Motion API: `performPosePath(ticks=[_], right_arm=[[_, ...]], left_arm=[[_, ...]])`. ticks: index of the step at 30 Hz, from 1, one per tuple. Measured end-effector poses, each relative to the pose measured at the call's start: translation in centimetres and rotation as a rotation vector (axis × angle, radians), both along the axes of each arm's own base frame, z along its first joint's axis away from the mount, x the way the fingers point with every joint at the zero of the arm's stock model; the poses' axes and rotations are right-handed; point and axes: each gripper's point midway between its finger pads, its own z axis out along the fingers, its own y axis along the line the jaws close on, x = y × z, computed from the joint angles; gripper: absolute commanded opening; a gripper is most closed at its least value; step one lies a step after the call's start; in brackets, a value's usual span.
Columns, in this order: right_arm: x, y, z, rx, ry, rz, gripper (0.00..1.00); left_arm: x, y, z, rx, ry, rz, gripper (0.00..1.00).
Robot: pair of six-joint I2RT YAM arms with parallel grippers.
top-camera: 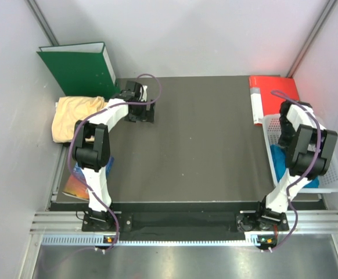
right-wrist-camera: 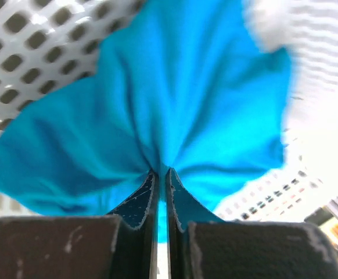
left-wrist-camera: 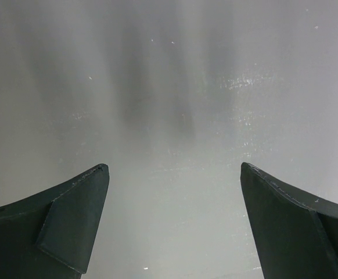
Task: Fold and stack the t-shirts
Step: Grab the tshirt from the pile
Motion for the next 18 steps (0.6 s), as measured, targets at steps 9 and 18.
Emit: performPosePath(ticks=[9, 18], right_arm=[[2.8, -4.0, 13.4, -0.273, -0.386, -0.046, 0.0], [9.4, 1.5, 29.8, -0.393, -0.906, 0.219, 0.0]], left_arm=[[0.5, -0.3, 0.8, -0.013, -0.016, -0.002, 0.99], [0.6, -0.1, 0.8, -0.006, -0.017, 0.019, 0.99]])
